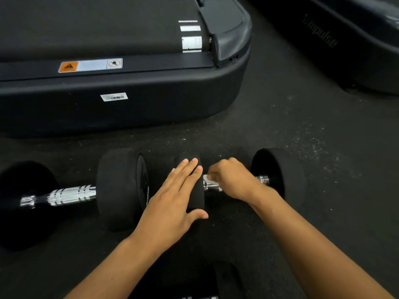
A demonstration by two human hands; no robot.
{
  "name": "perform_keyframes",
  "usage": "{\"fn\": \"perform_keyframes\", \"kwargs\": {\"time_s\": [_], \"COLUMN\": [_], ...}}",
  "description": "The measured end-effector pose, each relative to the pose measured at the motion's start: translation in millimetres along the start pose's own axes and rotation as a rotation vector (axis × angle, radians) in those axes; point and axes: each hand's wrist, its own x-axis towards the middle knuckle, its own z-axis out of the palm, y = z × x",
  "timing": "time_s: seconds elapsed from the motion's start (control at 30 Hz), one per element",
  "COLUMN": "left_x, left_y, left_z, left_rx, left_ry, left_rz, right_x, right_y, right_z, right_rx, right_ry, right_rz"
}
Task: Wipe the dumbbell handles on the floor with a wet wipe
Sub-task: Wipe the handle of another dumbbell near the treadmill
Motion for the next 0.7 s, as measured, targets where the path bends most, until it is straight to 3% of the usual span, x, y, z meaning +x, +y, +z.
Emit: {"fn": "perform_keyframes", "kwargs": {"time_s": [0.17, 0.33, 0.4, 0.47, 0.6, 0.7], "left_x": [-0.6, -0.6, -1.1, -1.3, -2.2, -1.0], "left_y": [0.8, 1.3, 1.3, 0.2, -1.1, -2.0], "left_z": [-0.4, -1.3, -0.9, 0.5, 2.6, 3.9], "left_rx": [-0.035, -0.045, -0.037, -0.018, -0.023, -0.021], "left_ry": [0.016, 0.016, 0.013, 0.007, 0.001, 0.018], "left_rz": [0.011, 0.017, 0.01, 0.007, -0.02, -0.014], "right_x": [-6.4, -28.3, -25.1, -19.4, -32.4, -29.5], "right_y": [1.8, -3.1, 1.4, -5.7, -3.6, -0.7], "right_z": [-5.1, 18.8, 15.4, 14.1, 19.7, 19.9], "right_rx": [0.015, -0.073, -0.08, -0.137, -0.127, -0.118], "right_ry": [0.04, 0.173, 0.216, 0.214, 0.221, 0.235], "right_rz": [0.021, -0.186, -0.174, -0.128, -0.28, -0.237]}}
